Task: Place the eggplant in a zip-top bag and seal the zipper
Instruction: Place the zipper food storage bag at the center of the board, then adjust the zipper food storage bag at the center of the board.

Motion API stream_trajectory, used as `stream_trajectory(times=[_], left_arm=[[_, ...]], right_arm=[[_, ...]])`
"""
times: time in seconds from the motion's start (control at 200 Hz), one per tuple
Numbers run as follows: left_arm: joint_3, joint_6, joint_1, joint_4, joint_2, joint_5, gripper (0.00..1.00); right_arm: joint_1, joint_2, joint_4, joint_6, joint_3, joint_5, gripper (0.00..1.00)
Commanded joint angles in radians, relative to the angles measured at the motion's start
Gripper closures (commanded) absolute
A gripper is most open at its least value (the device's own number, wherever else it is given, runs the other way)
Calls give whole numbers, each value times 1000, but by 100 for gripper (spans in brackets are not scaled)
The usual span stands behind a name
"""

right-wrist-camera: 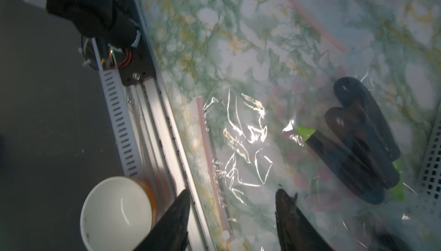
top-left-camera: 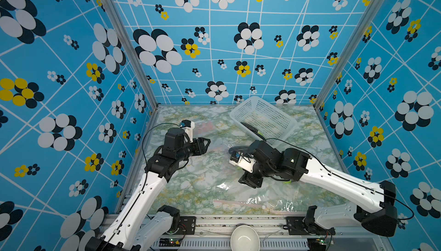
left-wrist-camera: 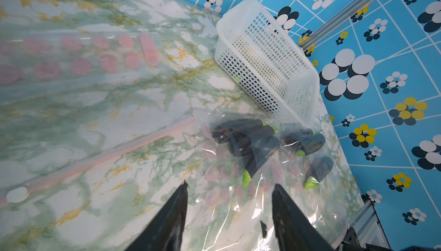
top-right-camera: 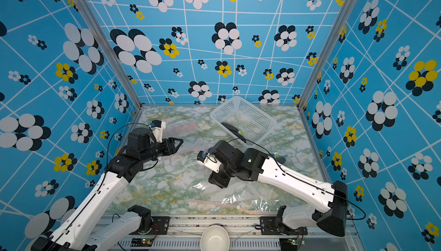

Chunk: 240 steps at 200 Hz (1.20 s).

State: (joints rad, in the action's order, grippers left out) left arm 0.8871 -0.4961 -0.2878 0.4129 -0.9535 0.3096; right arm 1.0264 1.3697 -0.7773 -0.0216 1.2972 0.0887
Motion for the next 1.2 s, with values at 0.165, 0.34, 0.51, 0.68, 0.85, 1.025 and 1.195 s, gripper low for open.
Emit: stream_trajectory(times=[0.165,0.34,0.51,0.68,0.85,1.025,1.195], left_arm=[[30,-114,110,59,-61,-47,40],[-1,-118,164,51,-60,-26,40],[-36,-114,192,41,-44,-35,40],[-50,-70,208,21,-72,-61,41],[-3,115,205,61,-120,-84,40],[69,423,190,113,-162,-81,40],[144,793,180,222,-274,-102,38]], right_arm=[[-165,454,166,436,267,-189,41],[-229,671,170,508,421,-284,41],[-245,797,173,509,499,-261,41],[-241,852,212,454,500,-159,43],[-201,812,246,362,424,-106,44],[-188,732,303,357,343,-86,44],[-189,629,333,369,316,-119,44]])
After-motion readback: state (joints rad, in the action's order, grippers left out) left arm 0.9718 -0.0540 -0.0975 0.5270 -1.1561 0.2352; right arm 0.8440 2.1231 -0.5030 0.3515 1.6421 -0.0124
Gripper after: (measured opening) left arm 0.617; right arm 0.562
